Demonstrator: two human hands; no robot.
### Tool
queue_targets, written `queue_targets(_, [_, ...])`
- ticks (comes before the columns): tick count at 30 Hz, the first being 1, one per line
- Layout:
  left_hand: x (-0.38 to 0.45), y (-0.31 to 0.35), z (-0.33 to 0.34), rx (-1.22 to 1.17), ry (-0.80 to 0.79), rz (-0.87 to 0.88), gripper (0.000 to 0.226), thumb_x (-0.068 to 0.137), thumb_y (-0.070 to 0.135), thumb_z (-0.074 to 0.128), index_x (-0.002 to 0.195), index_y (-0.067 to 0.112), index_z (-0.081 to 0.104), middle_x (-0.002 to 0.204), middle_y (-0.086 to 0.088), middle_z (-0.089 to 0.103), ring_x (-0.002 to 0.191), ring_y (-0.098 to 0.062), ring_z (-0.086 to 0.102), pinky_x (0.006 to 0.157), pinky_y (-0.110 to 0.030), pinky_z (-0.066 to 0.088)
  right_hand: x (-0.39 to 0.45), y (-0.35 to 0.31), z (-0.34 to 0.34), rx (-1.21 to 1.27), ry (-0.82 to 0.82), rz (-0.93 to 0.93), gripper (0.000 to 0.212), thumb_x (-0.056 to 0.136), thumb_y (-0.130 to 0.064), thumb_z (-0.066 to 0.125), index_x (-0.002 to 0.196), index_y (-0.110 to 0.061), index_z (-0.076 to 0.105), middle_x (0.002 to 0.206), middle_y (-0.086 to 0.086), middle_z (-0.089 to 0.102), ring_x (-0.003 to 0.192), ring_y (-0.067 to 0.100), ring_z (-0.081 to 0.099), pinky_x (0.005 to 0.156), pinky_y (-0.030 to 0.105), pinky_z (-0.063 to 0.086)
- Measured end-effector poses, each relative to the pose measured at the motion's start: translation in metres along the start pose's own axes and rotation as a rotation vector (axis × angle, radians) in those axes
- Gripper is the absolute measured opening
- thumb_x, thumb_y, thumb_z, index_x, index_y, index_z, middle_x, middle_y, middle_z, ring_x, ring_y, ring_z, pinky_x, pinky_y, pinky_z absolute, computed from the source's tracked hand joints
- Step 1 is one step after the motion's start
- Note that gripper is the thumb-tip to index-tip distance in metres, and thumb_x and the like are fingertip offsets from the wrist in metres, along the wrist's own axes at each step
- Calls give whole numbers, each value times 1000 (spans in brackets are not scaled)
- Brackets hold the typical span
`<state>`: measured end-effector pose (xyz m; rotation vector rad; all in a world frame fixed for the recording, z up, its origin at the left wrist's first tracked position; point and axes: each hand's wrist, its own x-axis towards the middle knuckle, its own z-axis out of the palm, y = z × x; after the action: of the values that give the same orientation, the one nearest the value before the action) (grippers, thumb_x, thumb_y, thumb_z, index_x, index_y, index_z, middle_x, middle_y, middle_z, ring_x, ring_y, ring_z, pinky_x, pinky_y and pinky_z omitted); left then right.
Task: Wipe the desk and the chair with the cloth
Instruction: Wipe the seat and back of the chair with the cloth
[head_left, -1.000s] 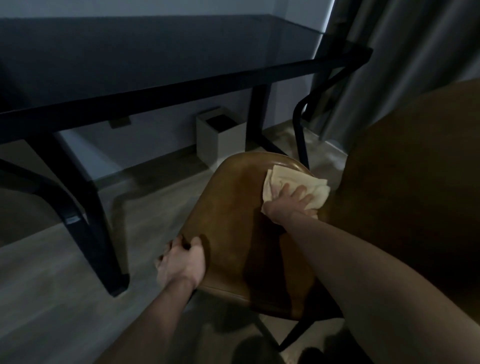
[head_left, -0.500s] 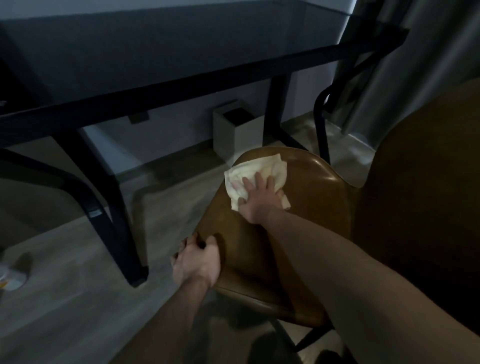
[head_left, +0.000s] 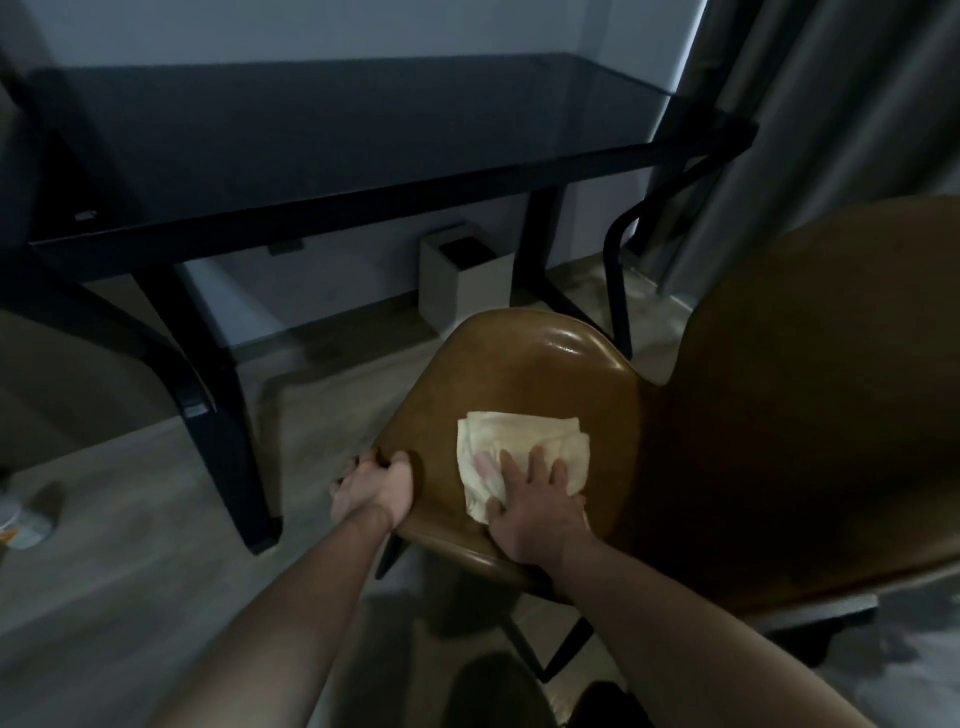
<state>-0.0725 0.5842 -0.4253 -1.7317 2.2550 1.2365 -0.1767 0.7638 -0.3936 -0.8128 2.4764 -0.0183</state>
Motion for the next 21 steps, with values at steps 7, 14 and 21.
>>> queue_targets(7, [7, -1, 4, 15, 27, 12, 71, 100, 62, 33, 162, 28, 36, 162, -10, 42, 145, -40, 39, 119, -46, 33, 17, -1, 4, -14, 49, 141, 89, 105, -58, 39, 166, -30, -18, 172, 18, -24, 157, 51, -18, 121, 77, 1])
queue_targets(14, [19, -5, 10, 63, 31, 43, 71, 101, 63, 34, 163, 29, 31, 163, -10, 40, 144, -41, 39, 117, -49, 34, 92, 16, -33, 131, 123, 387, 94, 102, -61, 46, 167, -30, -15, 171, 18, -26, 156, 50, -21, 118, 80, 0])
queue_targets(21, [25, -2, 12, 91, 58, 55, 69, 101, 59, 36, 162, 27, 33, 163, -10, 39, 145, -42, 38, 117, -47, 33, 149, 33, -56, 100, 208, 463, 87, 103, -63, 40, 167, -35, -12, 173, 17, -24, 156, 51, -19, 118, 81, -2])
